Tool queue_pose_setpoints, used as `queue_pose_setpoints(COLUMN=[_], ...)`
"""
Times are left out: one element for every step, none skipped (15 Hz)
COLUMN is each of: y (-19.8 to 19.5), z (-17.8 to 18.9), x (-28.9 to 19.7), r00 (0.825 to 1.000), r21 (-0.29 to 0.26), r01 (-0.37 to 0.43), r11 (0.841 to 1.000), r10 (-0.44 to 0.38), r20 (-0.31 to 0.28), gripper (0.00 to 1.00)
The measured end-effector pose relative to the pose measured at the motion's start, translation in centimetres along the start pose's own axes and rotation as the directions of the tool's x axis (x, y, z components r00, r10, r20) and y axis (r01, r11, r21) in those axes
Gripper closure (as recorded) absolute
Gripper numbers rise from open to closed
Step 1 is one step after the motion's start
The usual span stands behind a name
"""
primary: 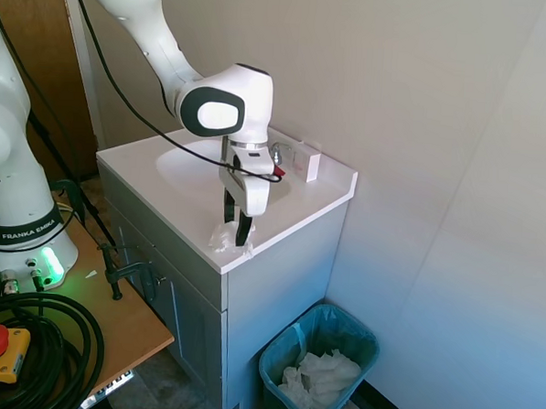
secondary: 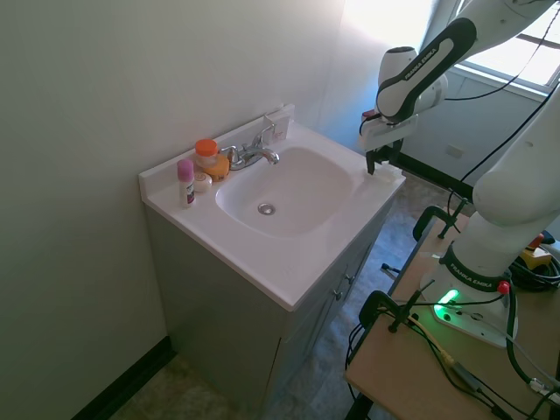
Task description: Throw the tissue in the trash bin
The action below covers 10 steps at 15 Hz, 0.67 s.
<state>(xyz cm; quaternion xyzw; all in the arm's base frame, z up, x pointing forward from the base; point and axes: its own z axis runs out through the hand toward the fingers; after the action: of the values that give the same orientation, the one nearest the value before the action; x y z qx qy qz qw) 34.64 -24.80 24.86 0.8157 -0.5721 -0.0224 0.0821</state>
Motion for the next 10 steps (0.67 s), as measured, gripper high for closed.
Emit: queue_pose_setpoints(y=[-0.08, -0.16, -0.22, -0.23, -0.18, -0.19, -0.21, -0.24, -0.28, -0.40], z=[0.03, 0.15, 0.24, 0.33, 0.41, 0.46, 0.46, 0.45, 0.44, 0.38], x=[-0.05, -0.13, -0.21, -0.23, -0.19, -0.17, -0.17, -0.18, -0.20, -0.23], r00=[1.000, 1.000, 1.000, 1.000, 1.000, 1.000, 1.000, 0.999, 0.999, 0.999], r21=[0.003, 0.006, 0.009, 0.012, 0.014, 0.016, 0.018, 0.023, 0.029, 0.036], r01=[0.001, 0.004, 0.007, 0.009, 0.010, 0.011, 0.012, 0.011, 0.010, 0.010], r11=[1.000, 1.000, 1.000, 1.000, 1.000, 1.000, 1.000, 1.000, 1.000, 0.999], r10=[-0.001, -0.004, -0.008, -0.009, -0.011, -0.012, -0.013, -0.012, -0.011, -0.012], r20=[0.004, 0.009, 0.016, 0.023, 0.025, 0.026, 0.027, 0.030, 0.036, 0.038], gripper=[1.00, 1.00, 1.00, 1.00, 1.00, 1.00, 1.00, 1.00, 1.00, 1.00])
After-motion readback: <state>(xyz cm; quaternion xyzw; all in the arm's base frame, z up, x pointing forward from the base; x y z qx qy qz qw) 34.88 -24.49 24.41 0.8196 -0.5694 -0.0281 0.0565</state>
